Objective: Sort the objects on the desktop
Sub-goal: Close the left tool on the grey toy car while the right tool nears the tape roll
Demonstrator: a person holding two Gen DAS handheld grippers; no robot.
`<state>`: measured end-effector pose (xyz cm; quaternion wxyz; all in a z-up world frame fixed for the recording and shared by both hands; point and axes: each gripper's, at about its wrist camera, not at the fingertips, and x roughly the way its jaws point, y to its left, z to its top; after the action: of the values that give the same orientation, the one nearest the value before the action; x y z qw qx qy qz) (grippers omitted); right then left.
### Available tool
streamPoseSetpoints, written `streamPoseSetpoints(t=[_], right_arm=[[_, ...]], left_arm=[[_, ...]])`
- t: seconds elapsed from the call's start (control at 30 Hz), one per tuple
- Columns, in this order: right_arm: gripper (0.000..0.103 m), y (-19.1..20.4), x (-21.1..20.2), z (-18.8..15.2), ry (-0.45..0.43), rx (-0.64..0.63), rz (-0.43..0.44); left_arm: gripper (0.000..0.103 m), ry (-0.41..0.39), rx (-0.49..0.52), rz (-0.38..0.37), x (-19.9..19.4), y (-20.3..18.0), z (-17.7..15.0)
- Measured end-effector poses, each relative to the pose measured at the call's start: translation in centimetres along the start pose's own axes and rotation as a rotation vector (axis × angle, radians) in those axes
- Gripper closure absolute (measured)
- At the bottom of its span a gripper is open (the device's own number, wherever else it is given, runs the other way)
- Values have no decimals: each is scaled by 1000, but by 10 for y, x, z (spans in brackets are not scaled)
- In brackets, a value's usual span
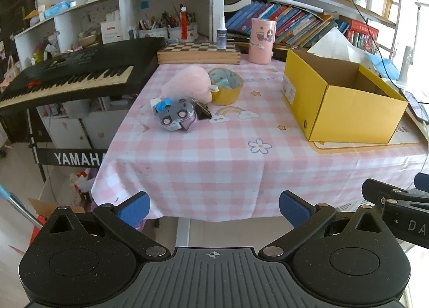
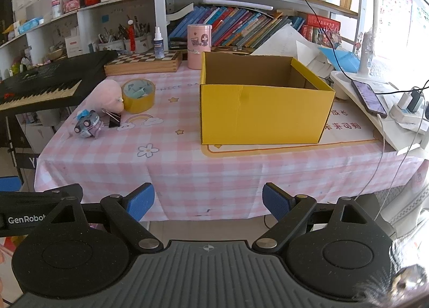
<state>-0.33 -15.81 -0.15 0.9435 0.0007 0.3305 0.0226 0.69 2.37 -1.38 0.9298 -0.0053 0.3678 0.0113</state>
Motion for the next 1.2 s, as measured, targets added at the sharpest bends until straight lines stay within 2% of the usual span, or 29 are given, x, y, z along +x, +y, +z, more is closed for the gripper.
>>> streamPoseSetpoints(t=[0.37, 0.73, 0.97, 1.2], right_arm=[[15, 20, 4, 3, 8, -13, 34], [15, 48, 21, 13, 28, -85, 116], [16, 58, 43, 23, 31, -101, 159], [18, 65, 79, 47, 38, -109, 204]], left_arm=[[0, 0, -14, 26, 0, 19, 0], [0, 13, -90, 76, 5, 46, -1], [0, 16, -122, 111, 20, 56, 7], [0, 16, -134, 134, 48, 62, 31]])
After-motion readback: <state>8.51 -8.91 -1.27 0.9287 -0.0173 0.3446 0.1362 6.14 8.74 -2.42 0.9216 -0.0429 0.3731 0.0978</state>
